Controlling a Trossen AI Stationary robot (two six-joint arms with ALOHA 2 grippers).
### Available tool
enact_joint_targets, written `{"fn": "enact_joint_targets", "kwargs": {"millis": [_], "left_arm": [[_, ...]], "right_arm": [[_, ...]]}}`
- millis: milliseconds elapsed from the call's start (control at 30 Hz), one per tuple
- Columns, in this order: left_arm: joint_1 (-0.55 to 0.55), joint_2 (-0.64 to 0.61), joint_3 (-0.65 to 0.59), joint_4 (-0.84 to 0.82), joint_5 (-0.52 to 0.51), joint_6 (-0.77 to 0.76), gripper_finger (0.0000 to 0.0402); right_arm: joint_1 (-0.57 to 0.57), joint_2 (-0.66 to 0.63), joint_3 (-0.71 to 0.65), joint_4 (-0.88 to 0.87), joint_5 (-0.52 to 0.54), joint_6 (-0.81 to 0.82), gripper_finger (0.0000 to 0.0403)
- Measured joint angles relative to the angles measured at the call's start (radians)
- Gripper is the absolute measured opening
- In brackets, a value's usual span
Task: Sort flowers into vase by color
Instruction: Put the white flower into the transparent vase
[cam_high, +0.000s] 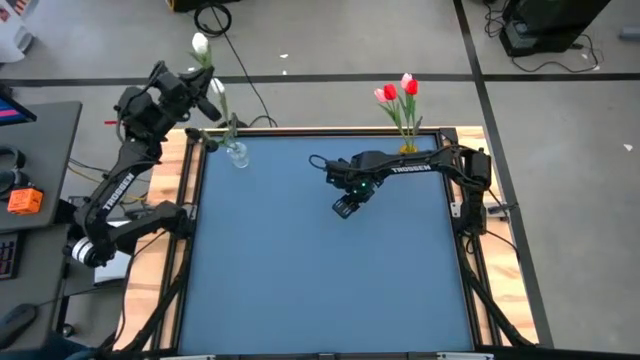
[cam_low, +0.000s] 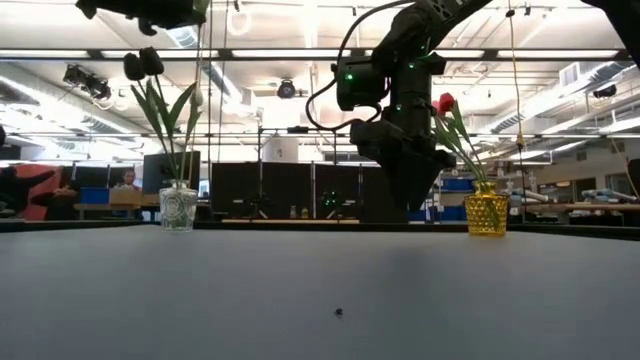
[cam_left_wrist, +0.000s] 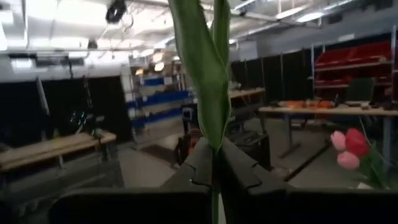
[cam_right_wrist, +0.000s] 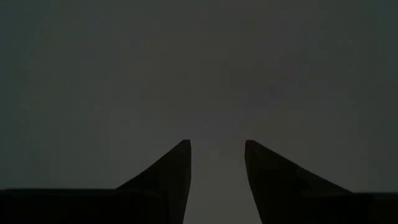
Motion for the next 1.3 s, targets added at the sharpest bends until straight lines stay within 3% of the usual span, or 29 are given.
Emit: {"fn": "enact_joint_targets", "kwargs": {"millis": [233, 433, 600, 900, 1100, 1300], "left_arm": [[0.148, 0.005, -0.001, -0.109, 0.175, -0.144, 0.0011], [0.239, 0.015, -0.009, -0.111, 0.238, -0.142, 0.0011], [0.272, 0.031, -0.091, -0.090, 0.309, -0.142, 0.0011], [0.294, 0.033, -0.336, 0.275, 0.490, -0.234, 0.0011], [0.345, 0.032, -0.400, 0.347, 0.606, -0.251, 0.0011], [0.344, 0.032, -0.410, 0.353, 0.631, -0.264, 0.0011]], "right_arm": [[0.010, 0.000, 0.000, -0.002, -0.011, 0.000, 0.0159], [0.011, 0.000, 0.000, -0.003, -0.018, -0.025, 0.0159], [0.011, 0.000, 0.000, -0.002, -0.018, -0.028, 0.0159], [0.011, 0.000, 0.000, -0.022, -0.040, -0.034, 0.0159], [0.014, 0.000, 0.000, -0.041, -0.046, -0.034, 0.0159], [0.014, 0.000, 0.000, -0.040, -0.046, -0.037, 0.0159]]}}
